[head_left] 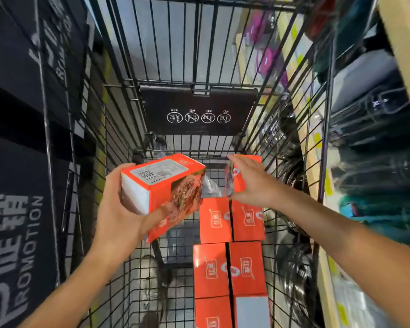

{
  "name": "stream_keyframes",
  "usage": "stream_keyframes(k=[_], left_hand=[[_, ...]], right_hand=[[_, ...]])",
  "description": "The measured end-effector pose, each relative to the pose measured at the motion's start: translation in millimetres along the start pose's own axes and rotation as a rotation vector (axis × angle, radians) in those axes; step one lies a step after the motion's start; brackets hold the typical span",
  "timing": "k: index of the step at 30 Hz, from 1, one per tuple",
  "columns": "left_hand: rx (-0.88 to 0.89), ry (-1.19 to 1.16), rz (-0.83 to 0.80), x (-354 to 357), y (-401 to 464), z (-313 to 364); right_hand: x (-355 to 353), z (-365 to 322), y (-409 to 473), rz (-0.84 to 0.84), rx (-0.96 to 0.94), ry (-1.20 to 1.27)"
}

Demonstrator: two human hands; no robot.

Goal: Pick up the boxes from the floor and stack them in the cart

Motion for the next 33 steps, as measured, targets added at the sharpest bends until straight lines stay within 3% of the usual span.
stream_keyframes(k=[3, 7, 9, 14, 18, 20, 26, 33], left_hand=[[-0.031, -0.042, -0.01, 2.2, 4.3, -1.3], [-0.074, -0.088, -0.069, 6.5, 9.0, -5.1], [-0.095, -0.1, -0.12, 12.5, 11.3, -4.8], [-0.112, -0.076, -0.156, 14.1, 20.4, -5.3], [-0.135, -0.115, -0.161, 8.9, 25.9, -8.2], [-0.136, -0.18, -0.172, 7.9, 27.4, -7.8], [-0.168, -0.171, -0.191, 2.2, 33.2, -9.5], [-0.123, -0.16, -0.01, -20.4, 33.7, -13.2]], right_hand=[[8.1, -24.3, -7.9, -0.129, -0.137, 0.569], [14.1, -46.7, -15.8, -0.228, -0.233, 0.764], [13.8, -50.0, -18.3, -0.171, -0.277, 0.84], [-4.2, -44.1, -25.0, 0.121, -0.261, 0.903], [7.1, -64.3, -16.5, -0.105, -0.25, 0.852], [11.5, -66.7, -11.8, -0.125, -0.261, 0.92], [2.6, -65.3, -6.3, -0.033, -0.244, 0.919], [-27.5, -55.9, 9.1, 0.237, -0.165, 0.862]])
Point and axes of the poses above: each hand's wrist, its own y-axis towards the middle knuckle, its own x-axis out of the palm, z = x × y, the point moved 6 cm from there along y, towards the middle knuckle, and after that the axes turned 11 degrees about -z, right-handed, at the moved point
